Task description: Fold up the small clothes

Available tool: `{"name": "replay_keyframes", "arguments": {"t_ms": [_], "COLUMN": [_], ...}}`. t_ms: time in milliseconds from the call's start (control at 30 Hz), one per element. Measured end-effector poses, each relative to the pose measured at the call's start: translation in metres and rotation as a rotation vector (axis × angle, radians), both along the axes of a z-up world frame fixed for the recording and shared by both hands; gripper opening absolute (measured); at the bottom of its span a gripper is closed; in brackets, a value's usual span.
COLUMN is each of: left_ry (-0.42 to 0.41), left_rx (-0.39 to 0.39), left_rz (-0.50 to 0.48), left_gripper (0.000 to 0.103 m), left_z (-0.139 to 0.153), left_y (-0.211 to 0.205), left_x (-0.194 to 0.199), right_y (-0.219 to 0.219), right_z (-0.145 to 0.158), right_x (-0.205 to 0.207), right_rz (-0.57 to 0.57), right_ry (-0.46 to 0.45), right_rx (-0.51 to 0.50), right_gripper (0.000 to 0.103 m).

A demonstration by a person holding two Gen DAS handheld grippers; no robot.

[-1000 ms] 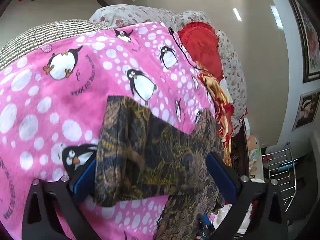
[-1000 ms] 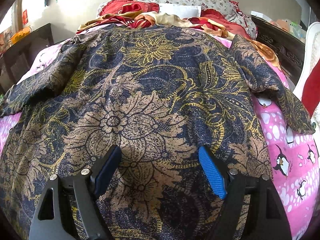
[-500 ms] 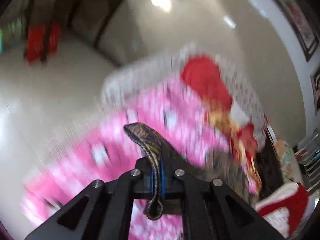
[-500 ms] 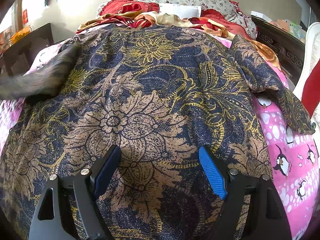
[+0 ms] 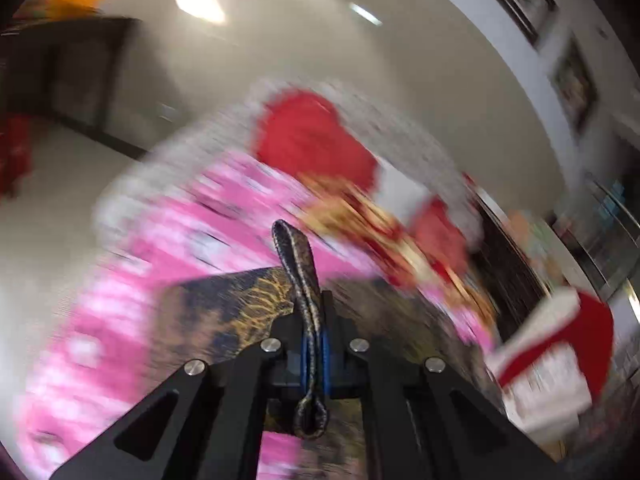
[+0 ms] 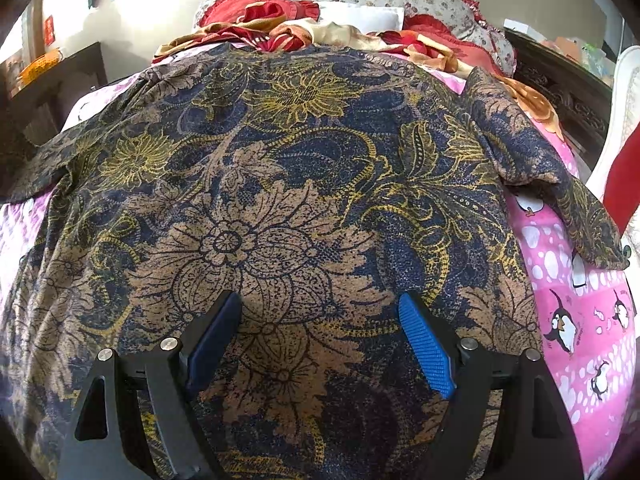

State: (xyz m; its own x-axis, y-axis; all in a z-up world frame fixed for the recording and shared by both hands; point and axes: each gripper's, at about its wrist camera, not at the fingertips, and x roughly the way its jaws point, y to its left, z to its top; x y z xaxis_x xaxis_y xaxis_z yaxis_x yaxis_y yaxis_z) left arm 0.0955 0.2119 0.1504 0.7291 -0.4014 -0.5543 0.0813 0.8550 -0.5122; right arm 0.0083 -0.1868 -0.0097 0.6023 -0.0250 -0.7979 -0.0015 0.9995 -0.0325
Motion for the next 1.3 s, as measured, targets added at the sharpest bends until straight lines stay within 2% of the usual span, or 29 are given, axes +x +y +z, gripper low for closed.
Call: {"name": "replay_keyframes", "arguments": {"t_ms": [100, 167, 267, 300, 367, 433, 500, 567, 667, 700, 767, 800, 900, 967, 1000, 1033, 1067, 1133, 1200, 1267, 1300], "left_ry": [0.045, 0.084, 0.149, 0.177, 0.233, 0.246, 0.215, 0.15, 0.12, 0.117, 0.082, 0.078, 0.097, 0.096, 0.096, 0.096, 0.096, 0.095, 0.095, 0.096, 0.096], "left_rx": [-0.018, -0.018, 0.023, 0.044, 0.071, 0.065, 0.08, 0.134, 0.209, 0.194, 0.161, 0.173, 0.181, 0.178, 0.168, 0.162, 0.156, 0.152, 0.153, 0.154, 0.154], "left_rz": [-0.13, -0.216, -0.284, -0.3, -0.302, -0.3, -0.287, -0.245, -0.197, -0.181, -0.161, -0.138, -0.125, -0.122, -0.123, -0.122, -0.123, -0.122, -0.121, -0.12, -0.121], "left_gripper": [0.005, 0.005, 0.008, 0.011, 0.011, 0.021, 0.048, 0.056, 0.056, 0.054, 0.055, 0.055, 0.055, 0.055, 0.055, 0.055, 0.055, 0.055, 0.055, 0.055, 0.055], "left_z": [-0.032, -0.066, -0.117, -0.137, -0.157, -0.163, -0.158, -0.155, -0.168, -0.177, -0.176, -0.175, -0.178, -0.179, -0.179, -0.18, -0.18, -0.181, -0.18, -0.18, -0.18], "left_y": [-0.077, -0.132, -0.181, -0.19, -0.199, -0.198, -0.185, -0.168, -0.147, -0.138, -0.129, -0.127, -0.13, -0.13, -0.13, -0.131, -0.13, -0.13, -0.126, -0.127, -0.125], "left_x": [0.021, 0.037, 0.05, 0.052, 0.049, 0.037, 0.017, -0.01, -0.038, -0.048, -0.058, -0.058, -0.053, -0.051, -0.05, -0.049, -0.05, -0.05, -0.055, -0.054, -0.055], "right_y": [-0.006, -0.006, -0.002, 0.001, 0.007, 0.015, 0.025, 0.034, 0.054, 0.06, 0.068, 0.07, 0.067, 0.066, 0.067, 0.067, 0.064, 0.051, 0.029, 0.004, -0.015], "right_z": [0.024, 0.041, 0.063, 0.067, 0.068, 0.063, 0.053, 0.042, 0.025, 0.02, 0.01, 0.003, -0.009, -0.009, -0.008, -0.005, -0.002, 0.013, 0.031, 0.04, 0.043], "right_x": [0.003, 0.009, 0.024, 0.031, 0.045, 0.057, 0.074, 0.087, 0.106, 0.112, 0.126, 0.135, 0.149, 0.15, 0.15, 0.147, 0.145, 0.137, 0.131, 0.129, 0.127], "right_rz": [-0.005, 0.013, 0.072, 0.104, 0.159, 0.193, 0.254, 0.305, 0.376, 0.396, 0.396, 0.378, 0.364, 0.364, 0.367, 0.375, 0.377, 0.354, 0.295, 0.204, 0.156], "right_ry": [-0.017, -0.037, -0.08, -0.094, -0.115, -0.113, -0.096, -0.085, -0.059, -0.054, -0.039, -0.013, 0.011, 0.018, 0.024, 0.017, 0.008, -0.026, -0.07, -0.067, -0.065], "right_rx": [0.059, 0.052, 0.072, 0.089, 0.127, 0.162, 0.235, 0.307, 0.358, 0.364, 0.351, 0.345, 0.432, 0.484, 0.491, 0.486, 0.483, 0.49, 0.459, 0.367, 0.282], "right_gripper": [0.084, 0.084, 0.084, 0.084, 0.084, 0.084, 0.082, 0.076, 0.067, 0.065, 0.06, 0.06, 0.053, 0.036, 0.031, 0.019, 0.013, 0.013, 0.013, 0.012, 0.012]}}
